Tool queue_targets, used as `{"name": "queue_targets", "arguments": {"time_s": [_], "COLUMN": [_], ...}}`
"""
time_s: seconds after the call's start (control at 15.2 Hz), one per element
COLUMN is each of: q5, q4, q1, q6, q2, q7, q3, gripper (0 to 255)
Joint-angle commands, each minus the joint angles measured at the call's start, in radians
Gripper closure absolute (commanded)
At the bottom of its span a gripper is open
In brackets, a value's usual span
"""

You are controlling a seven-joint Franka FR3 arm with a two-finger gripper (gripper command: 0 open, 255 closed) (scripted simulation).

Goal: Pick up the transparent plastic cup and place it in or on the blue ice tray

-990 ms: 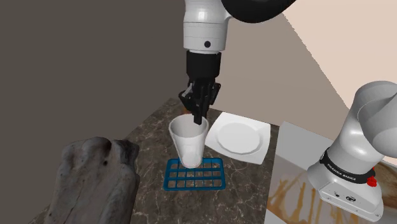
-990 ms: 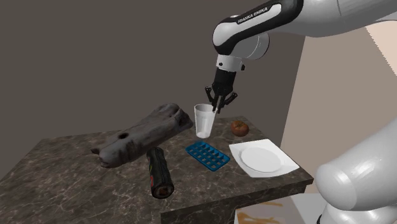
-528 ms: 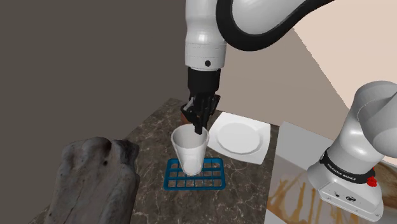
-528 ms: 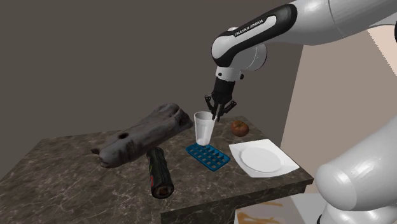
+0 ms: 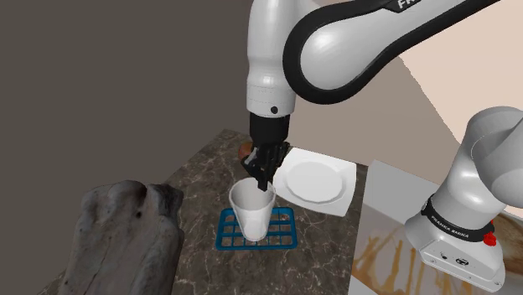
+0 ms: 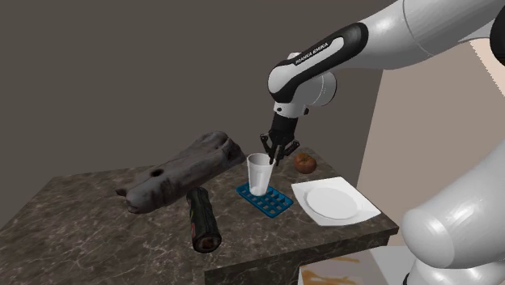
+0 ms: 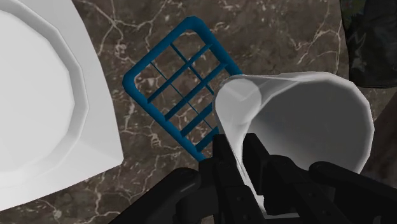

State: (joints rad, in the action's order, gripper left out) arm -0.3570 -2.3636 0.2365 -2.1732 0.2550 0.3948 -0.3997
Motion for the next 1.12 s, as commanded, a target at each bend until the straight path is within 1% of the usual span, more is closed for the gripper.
{"name": "queue_targets", "arguments": {"time_s": [0.0,0.53,0.59,0.92,1.06], "q5": [-0.001,-0.001,-0.001,-0.001,0.003], "q4": [-0.013,-0.016,-0.016,-0.016,0.019], "q1": [0.0,0.0,0.0,0.0,-0.006], "q6": [-0.029,-0.034,-0.034,-0.034,0.039], "q2": [-0.015,-0.018,-0.018,-0.018,0.019], "q7": [-0.004,-0.004,-0.004,-0.004,-0.006], "q3": [-0.004,-0.004,-0.004,-0.004,0.012], "gripper": [255,255,0,0,0]}}
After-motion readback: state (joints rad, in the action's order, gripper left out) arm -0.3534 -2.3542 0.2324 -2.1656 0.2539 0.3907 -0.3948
